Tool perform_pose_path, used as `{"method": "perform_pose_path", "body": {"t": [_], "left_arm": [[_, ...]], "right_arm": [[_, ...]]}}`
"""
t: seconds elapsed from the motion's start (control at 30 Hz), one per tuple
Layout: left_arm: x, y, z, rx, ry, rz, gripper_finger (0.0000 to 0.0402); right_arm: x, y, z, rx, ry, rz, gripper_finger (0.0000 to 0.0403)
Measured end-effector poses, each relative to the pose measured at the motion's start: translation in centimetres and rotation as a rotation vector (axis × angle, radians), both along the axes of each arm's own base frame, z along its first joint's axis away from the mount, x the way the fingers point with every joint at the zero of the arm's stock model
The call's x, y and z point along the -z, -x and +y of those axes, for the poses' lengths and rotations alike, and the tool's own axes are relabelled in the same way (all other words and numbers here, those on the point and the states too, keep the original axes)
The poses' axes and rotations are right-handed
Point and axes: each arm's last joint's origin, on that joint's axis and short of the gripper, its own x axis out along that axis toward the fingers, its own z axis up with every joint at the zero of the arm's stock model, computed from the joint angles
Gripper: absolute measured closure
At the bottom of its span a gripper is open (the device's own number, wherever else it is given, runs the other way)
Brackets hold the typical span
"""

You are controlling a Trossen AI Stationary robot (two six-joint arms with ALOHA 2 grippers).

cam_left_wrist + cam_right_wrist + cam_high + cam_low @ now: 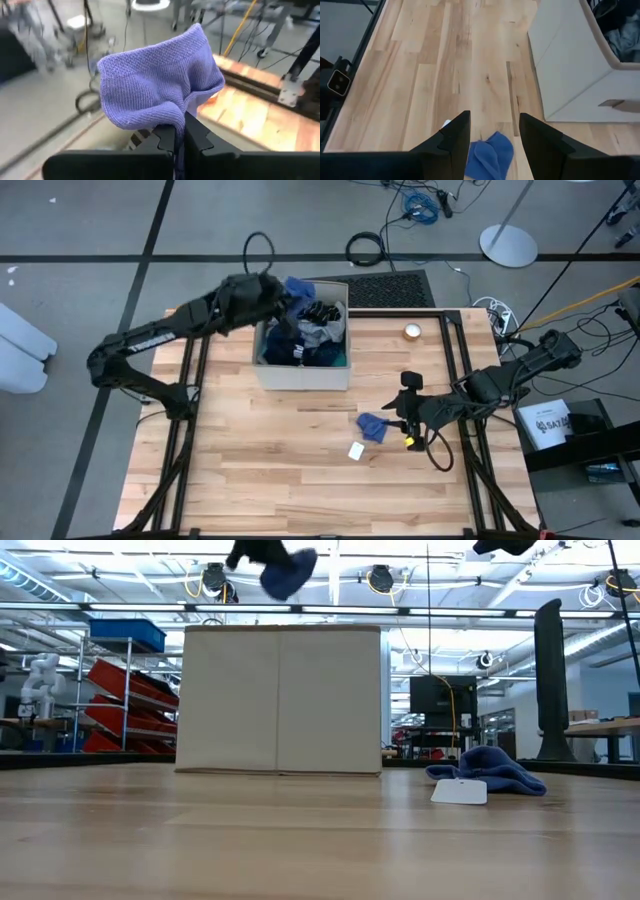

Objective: Sort clothes
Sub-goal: Put the blue sock into the white laundry organizer

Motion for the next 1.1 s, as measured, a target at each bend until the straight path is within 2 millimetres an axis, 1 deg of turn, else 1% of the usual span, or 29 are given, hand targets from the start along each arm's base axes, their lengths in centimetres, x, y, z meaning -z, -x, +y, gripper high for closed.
{"method": "perform_pose_path", "body": {"t": [0.1,0.2,0.3,0.47,0.57,0.63,0.77,0.9,1.0,1.1], "left_arm": [[1.2,0.4,2.3,-0.039,0.082,0.039,0.0391],[2.4,0.3,4.5,-0.084,0.16,0.051,0.0391],[3.9,-0.1,6.3,-0.104,0.213,0.09,0.0391],[6.9,-0.6,8.2,-0.15,0.333,0.201,0.039],[8.3,-0.9,8.8,-0.147,0.401,0.238,0.0368],[8.7,-1.0,9.0,-0.127,0.442,0.239,0.0344],[8.0,-0.6,9.2,-0.087,0.55,0.226,0.0288],[6.4,-0.3,9.0,-0.049,0.574,0.222,0.0239],[4.6,-0.2,8.7,-0.021,0.539,0.203,0.0218],[2.6,0.2,8.5,-0.02,0.517,0.183,0.0214]], "right_arm": [[0.0,0.0,0.0,-0.027,0.031,0.001,0.0245],[0.0,0.0,0.0,-0.039,0.049,0.0,0.0245],[0.0,0.0,0.0,-0.04,0.05,0.0,0.0245],[0.0,0.0,0.0,-0.036,0.043,0.001,0.0245],[0.0,0.0,0.0,-0.036,0.042,0.001,0.0245],[0.0,0.0,0.0,-0.033,0.039,0.001,0.0245],[0.0,0.0,0.0,-0.031,0.035,0.001,0.0245],[0.0,0.0,0.0,-0.031,0.035,0.001,0.0245],[0.0,0.0,0.0,-0.031,0.035,0.0,0.0245],[0.0,0.0,0.0,-0.025,0.028,0.0,0.0245]]}}
